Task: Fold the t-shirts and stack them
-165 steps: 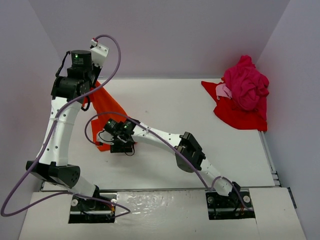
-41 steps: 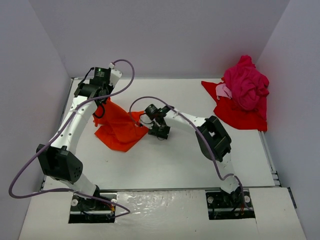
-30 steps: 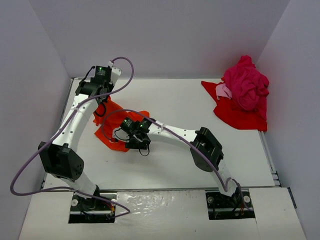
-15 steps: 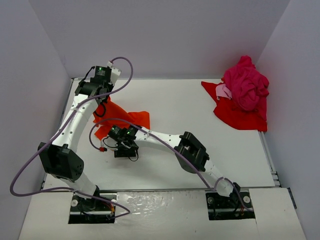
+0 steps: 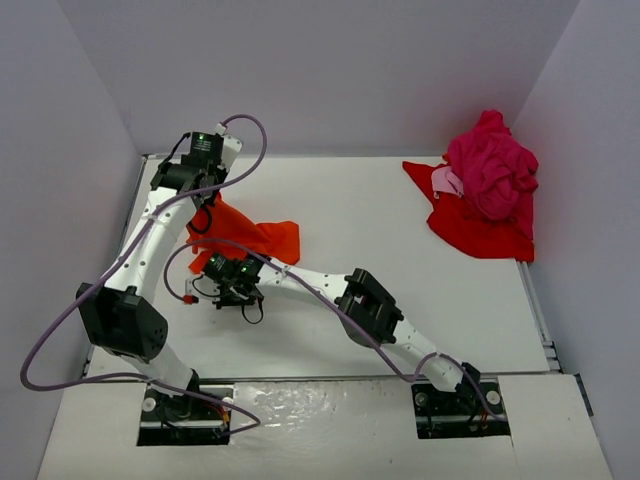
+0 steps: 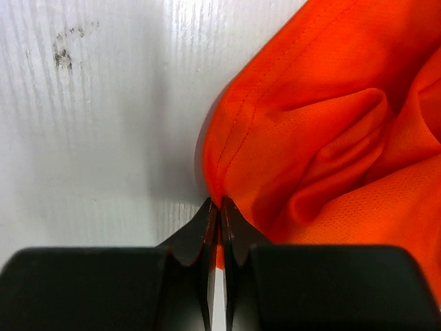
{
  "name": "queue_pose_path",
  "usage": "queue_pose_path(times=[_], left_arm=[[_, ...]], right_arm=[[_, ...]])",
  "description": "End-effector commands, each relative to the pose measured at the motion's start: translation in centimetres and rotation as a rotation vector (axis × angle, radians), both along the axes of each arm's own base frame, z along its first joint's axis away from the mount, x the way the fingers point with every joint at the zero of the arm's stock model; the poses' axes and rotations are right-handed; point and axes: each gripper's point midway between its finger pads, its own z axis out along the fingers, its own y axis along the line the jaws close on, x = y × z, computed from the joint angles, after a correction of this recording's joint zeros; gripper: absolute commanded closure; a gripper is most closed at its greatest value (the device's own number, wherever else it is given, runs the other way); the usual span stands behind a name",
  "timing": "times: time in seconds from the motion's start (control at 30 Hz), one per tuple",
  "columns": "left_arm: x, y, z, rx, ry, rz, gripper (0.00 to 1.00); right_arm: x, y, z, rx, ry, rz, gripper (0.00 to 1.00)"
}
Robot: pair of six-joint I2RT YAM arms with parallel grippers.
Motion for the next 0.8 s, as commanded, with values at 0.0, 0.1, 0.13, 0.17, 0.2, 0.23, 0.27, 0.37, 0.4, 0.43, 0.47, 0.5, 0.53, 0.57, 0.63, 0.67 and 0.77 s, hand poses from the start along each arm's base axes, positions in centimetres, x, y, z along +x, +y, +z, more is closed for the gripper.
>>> queue_pose_path(times=[0.0,0.1,0.13,0.17,0.2,0.23,0.27,0.37,0.4,0.43,0.47,0.5,0.53,0.57,0.63,0.67,0.77], left_arm=[[-0.5,0.5,3.1,-0.005,-0.094,0.010,1.00],[-0.5,0.6,2.9,0.004,-0.095,0.011,1.00],[-0.5,0.7,2.9,0.007,-0.094,0.011,1.00],[-0.5,0.7,2.8,0.007,-0.095,0.011,1.00],[-0.5,0.7,2.8,0.008,-0.093,0.010,1.00],[-0.4,0.6,2.7,0.005,-0.092,0.009,1.00],[-0.4,0.6,2.7,0.004,-0.092,0.007,1.00],[-0.5,0.3,2.2,-0.004,-0.065,-0.009,1.00],[-0.5,0.0,2.1,-0.013,-0.060,-0.020,1.00],[-0.6,-0.2,2.0,-0.023,-0.056,-0.030,1.00],[-0.7,-0.5,1.8,-0.026,-0.042,-0.048,1.00],[-1.0,-0.8,1.5,-0.029,-0.026,-0.069,1.00],[-1.3,-1.3,0.9,-0.034,0.001,-0.101,1.00],[-1.4,-1.7,0.7,-0.044,0.014,-0.132,1.00],[-2.4,-3.1,-0.7,-0.042,0.078,-0.197,1.00],[-2.8,-3.5,-1.3,-0.034,0.102,-0.223,1.00],[-3.8,-4.8,-3.6,-0.032,0.185,-0.267,1.00]], right_arm=[[0.0,-4.7,-3.7,-0.157,0.038,-0.038,1.00],[1.1,-8.3,-3.7,-0.198,0.058,-0.093,1.00],[1.3,-9.2,-3.6,-0.204,0.066,-0.108,1.00],[1.7,-10.5,-3.4,-0.213,0.078,-0.130,1.00],[2.4,-12.6,-3.0,-0.223,0.088,-0.162,1.00],[2.9,-13.6,-2.5,-0.221,0.087,-0.180,1.00],[3.2,-14.9,-2.1,-0.225,0.090,-0.198,1.00],[5.5,-20.1,-0.1,-0.248,0.038,-0.270,1.00],[6.1,-21.4,0.8,-0.244,0.024,-0.291,1.00],[6.6,-22.6,1.7,-0.237,0.012,-0.311,1.00],[7.4,-24.6,1.9,-0.245,0.017,-0.348,1.00],[8.0,-26.5,2.0,-0.250,0.021,-0.381,1.00],[8.3,-27.5,2.5,-0.245,0.017,-0.397,1.00],[8.7,-28.5,2.9,-0.238,0.018,-0.420,1.00],[10.0,-31.4,3.7,-0.226,0.012,-0.475,1.00],[10.8,-33.0,4.2,-0.215,0.011,-0.509,1.00],[12.4,-35.7,4.7,-0.218,-0.013,-0.568,1.00]])
